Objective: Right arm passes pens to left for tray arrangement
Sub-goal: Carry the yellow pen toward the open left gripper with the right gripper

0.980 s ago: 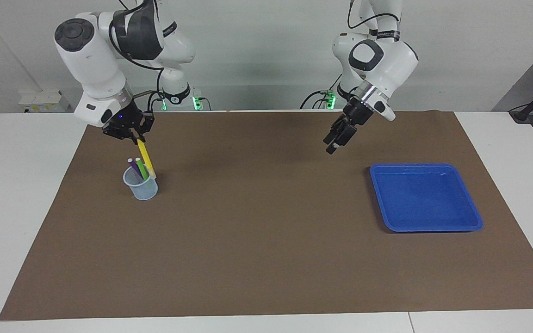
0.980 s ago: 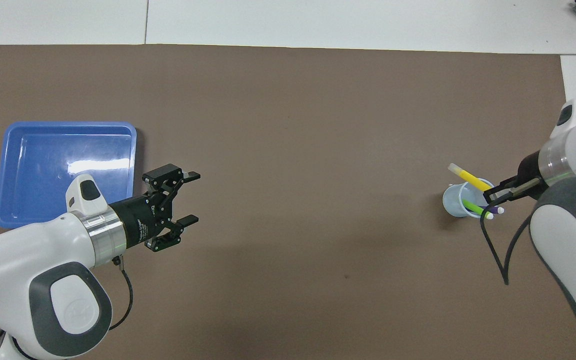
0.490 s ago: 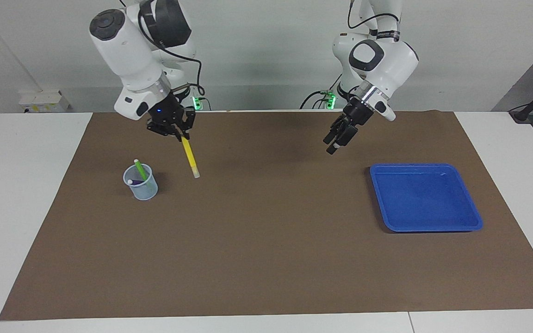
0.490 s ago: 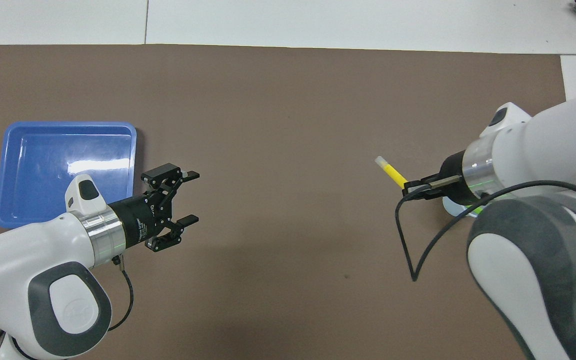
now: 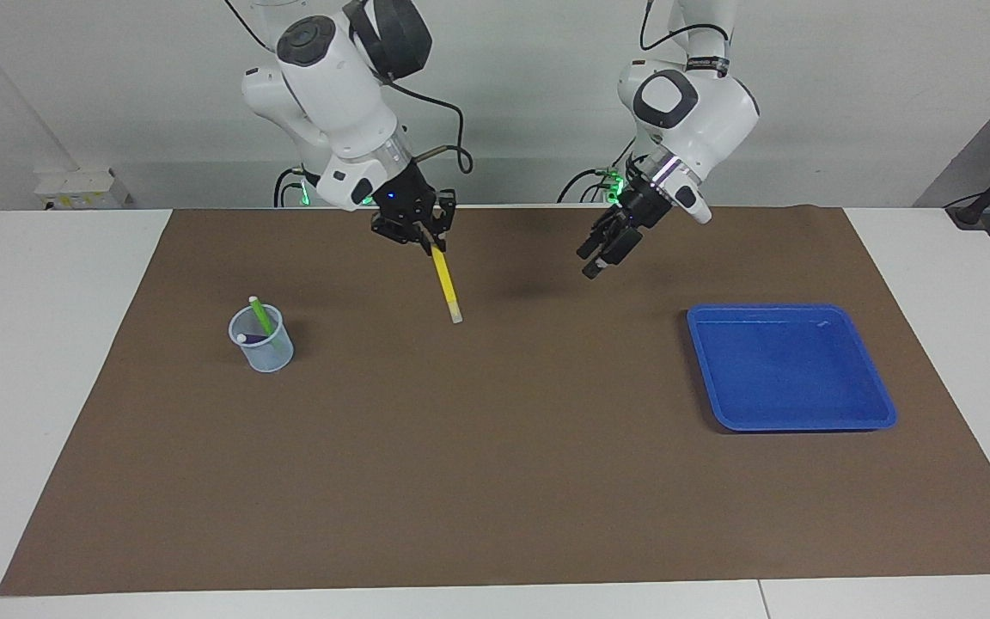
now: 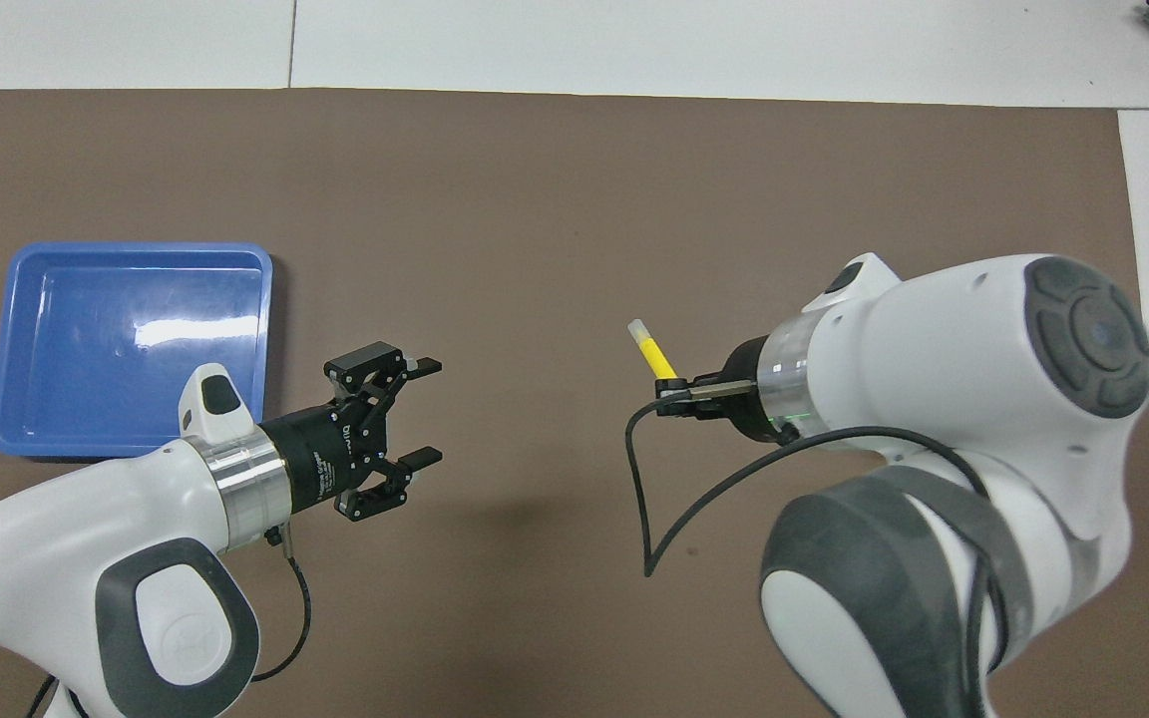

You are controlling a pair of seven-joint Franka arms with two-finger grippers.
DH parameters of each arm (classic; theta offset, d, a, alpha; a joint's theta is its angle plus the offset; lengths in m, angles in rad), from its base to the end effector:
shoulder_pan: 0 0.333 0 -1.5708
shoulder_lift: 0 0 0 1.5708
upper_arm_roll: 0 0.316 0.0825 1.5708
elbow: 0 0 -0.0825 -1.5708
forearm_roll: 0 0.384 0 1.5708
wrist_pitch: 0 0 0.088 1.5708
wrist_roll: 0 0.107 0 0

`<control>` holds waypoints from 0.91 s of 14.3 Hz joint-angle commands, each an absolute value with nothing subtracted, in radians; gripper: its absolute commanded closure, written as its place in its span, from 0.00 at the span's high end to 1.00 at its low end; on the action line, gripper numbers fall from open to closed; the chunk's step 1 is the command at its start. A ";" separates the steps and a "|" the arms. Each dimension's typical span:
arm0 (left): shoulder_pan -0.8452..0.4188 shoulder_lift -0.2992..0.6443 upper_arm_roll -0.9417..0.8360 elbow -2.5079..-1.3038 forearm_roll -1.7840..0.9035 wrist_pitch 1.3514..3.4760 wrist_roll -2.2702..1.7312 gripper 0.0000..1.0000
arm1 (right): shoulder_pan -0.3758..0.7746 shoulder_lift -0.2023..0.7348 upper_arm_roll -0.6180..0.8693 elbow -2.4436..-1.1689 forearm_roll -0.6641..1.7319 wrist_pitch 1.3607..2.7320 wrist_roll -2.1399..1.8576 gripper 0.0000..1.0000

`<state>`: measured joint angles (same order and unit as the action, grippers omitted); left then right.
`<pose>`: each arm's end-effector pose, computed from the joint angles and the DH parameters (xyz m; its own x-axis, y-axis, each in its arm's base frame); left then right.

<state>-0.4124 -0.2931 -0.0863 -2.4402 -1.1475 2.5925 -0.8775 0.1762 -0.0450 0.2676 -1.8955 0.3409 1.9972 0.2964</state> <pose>0.4241 -0.2124 0.4510 0.4097 0.7189 -0.5616 0.8588 -0.0963 0.5032 0.4997 0.2627 0.5349 0.9993 0.0240 0.0274 0.0317 -0.9426 -0.3325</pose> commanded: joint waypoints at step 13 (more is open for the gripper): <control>-0.560 -0.123 -0.124 -2.323 -1.414 2.750 -0.887 1.00 | 0.304 0.000 0.267 -1.916 0.385 2.089 0.400 0.00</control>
<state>-0.5420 -0.1762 -0.1139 -2.3627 -1.3619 2.7168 -0.8869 0.3045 0.0072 0.2680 -1.9105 0.3561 2.0882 0.3880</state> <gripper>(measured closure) 0.000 0.819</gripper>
